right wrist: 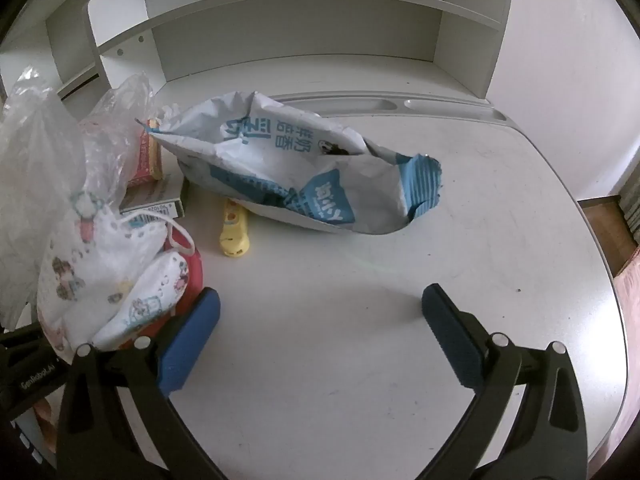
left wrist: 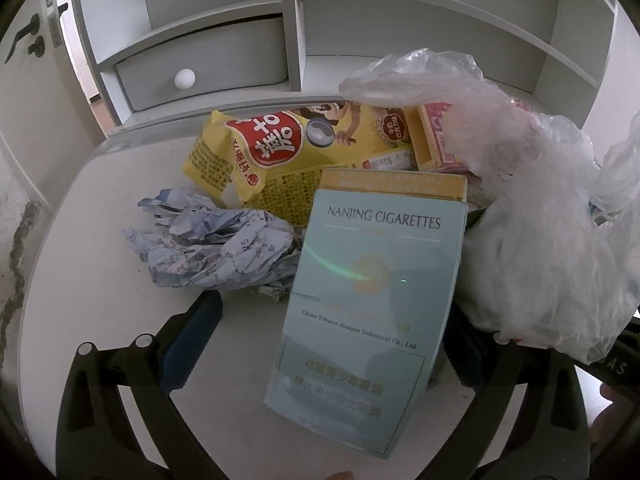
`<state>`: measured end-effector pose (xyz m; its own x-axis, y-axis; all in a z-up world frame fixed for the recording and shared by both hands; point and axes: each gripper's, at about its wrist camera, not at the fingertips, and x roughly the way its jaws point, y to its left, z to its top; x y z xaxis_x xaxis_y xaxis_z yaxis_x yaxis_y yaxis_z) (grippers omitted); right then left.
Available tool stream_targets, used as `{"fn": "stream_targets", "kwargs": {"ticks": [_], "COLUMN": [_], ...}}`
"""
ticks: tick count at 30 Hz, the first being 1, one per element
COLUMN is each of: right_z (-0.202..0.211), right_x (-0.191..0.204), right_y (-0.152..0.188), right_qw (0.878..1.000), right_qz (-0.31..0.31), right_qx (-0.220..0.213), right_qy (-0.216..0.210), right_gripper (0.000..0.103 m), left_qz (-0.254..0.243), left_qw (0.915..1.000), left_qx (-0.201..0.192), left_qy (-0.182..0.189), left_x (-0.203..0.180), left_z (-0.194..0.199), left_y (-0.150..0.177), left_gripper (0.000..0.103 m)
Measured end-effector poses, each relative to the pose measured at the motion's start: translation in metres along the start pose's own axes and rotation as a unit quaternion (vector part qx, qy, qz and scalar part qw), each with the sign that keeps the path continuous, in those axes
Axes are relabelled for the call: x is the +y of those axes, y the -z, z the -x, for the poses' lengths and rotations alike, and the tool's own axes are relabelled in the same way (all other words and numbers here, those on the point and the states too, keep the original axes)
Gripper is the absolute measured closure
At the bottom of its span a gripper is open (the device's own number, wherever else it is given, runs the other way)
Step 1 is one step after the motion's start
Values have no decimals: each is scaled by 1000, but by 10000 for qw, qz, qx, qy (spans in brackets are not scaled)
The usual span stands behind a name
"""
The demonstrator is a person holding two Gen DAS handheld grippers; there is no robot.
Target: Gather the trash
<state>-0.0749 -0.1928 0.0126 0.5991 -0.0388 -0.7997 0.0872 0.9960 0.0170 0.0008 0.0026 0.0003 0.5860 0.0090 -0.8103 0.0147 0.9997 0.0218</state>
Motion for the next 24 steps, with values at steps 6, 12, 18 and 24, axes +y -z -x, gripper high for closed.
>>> {"fn": "stream_targets", "kwargs": {"ticks": [6,12,18,24], "right_z": [0,1,3,3], "right_x": [4,5,1,-2], "right_y": [0,-1,1,0], "right_qw": [10000,10000,10000,9999], "right_qz": [-35,-41,27,105], "right_qx": [0,-1,-3,7], "right_qy": [26,14,-6,-89], "right_gripper": [5,5,5,5], "left_qz": [5,6,6,74], "left_qw": [10000,10000,10000,10000], "left_qx": [0,0,0,1], "left_qy": [-4,-3,-2,-58], "left_x": [0,0,0,-2], "left_z": [0,0,0,0], "left_y": [0,0,0,0], "left_gripper": [6,6,6,6]}}
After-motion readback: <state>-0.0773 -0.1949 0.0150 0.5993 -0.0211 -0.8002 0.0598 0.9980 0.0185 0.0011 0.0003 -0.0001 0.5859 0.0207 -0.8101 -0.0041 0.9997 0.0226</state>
